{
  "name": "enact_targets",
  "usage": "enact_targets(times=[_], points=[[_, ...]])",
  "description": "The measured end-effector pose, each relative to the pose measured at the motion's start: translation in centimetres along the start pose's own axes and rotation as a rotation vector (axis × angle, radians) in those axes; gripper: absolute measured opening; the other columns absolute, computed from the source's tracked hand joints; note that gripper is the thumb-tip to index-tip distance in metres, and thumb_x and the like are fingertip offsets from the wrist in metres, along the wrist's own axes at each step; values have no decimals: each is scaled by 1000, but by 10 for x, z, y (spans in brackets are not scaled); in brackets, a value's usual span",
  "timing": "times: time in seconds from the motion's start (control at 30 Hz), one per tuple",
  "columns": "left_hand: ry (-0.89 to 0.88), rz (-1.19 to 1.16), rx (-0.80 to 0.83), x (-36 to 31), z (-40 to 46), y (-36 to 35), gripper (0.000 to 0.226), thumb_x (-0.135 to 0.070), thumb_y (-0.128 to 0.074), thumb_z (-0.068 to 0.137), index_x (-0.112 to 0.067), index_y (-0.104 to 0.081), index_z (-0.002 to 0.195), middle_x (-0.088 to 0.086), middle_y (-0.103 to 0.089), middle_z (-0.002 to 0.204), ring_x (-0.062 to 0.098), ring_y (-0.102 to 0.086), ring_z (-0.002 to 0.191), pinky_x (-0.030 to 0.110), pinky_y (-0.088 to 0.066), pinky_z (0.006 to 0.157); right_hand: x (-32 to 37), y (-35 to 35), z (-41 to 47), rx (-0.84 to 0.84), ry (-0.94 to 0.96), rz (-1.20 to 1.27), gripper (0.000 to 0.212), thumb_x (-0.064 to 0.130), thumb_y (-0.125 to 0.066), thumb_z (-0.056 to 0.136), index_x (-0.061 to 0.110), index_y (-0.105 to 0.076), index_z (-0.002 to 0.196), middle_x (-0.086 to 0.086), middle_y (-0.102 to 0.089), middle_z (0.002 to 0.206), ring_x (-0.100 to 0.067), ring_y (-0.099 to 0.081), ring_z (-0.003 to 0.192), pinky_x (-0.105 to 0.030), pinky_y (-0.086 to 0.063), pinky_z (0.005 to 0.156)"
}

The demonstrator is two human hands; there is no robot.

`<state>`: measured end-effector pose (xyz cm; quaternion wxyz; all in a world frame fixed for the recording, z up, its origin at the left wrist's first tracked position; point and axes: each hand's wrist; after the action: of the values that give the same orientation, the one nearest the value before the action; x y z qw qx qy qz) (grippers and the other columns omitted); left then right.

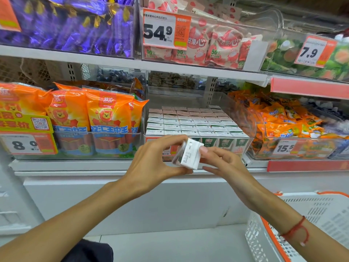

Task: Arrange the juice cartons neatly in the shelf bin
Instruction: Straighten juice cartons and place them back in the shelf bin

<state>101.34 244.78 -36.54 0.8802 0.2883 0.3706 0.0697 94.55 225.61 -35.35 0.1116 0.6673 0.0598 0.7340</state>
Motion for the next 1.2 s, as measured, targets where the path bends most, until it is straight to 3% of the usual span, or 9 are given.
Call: enact_targets(times=[0.17,0.37,0.5,0.6,0.73,0.83,0.9,1.03,1.2], points=[[-102,36,-12,-3,0,-1,64,-38,-85,68,-29,-62,127,-18,-64,123,-3,-57,114,19,-49,93,-5,7,0,12,29,12,46,55,-66,71,20,-73,100,6,-74,104,-9,-67,105,-33,-48,98],[-6,-94,94,-2,-1,-4,66,-33,-84,71,-45,-53,128,-41,-55,118,-14,-52,114,5,-43,88,-12,11,2,30,72,-76,42,54,-63,75,28,-66,107,17,-71,107,-1,-65,105,-21,-51,91],[172,-412,147,2,1,-7,65,-26,-81,72,-30,-55,131,-18,-67,120,-2,-62,111,12,-48,88,-19,16,-2,157,209,-424,69,52,-64,81,49,-32,142,28,-50,138,6,-46,128,-25,-40,107],[321,-608,152,4,3,-2,54,-34,-76,72,-25,-62,123,-14,-72,112,3,-66,107,15,-52,86,-21,17,-4,223,293,-586,85,46,-69,83,55,-14,147,34,-29,150,8,-30,137,-29,-32,113],[381,-754,209,6,3,2,44,-35,-70,80,-31,-59,122,-9,-72,114,7,-65,111,16,-52,88,-17,12,-3,118,343,-503,77,36,-75,82,44,-33,146,25,-46,142,5,-44,129,-23,-40,107],[387,-763,250,4,2,1,52,-32,-69,82,-33,-49,130,-7,-71,116,6,-65,111,15,-52,87,-16,6,-3,39,363,-411,67,25,-78,80,36,-48,139,21,-57,131,2,-55,118,-17,-45,99],[398,-750,251,2,1,0,57,-31,-69,81,-32,-46,133,-7,-71,118,5,-64,112,15,-51,87,-17,3,-3,-19,382,-429,63,22,-79,79,36,-52,135,22,-61,123,1,-59,112,-23,-48,98],[411,-724,177,2,1,-4,53,-26,-69,85,-34,-51,134,-10,-67,122,3,-65,109,13,-52,83,-19,-3,-3,-100,401,-514,61,27,-80,77,37,-55,132,17,-65,117,-4,-62,107,-40,-49,97],[581,-869,100,9,0,-7,47,-24,-68,88,-39,-49,129,-4,-74,109,12,-70,101,22,-57,83,-19,-4,-2,-49,329,-534,54,45,-74,78,38,-58,130,21,-62,117,-2,-60,105,-31,-51,94]])
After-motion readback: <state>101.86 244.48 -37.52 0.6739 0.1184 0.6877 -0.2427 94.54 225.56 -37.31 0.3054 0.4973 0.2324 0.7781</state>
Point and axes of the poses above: each hand's wrist, its own z-axis towards the middle knuckle, its own y-axis out of the back of the hand, x = y × z
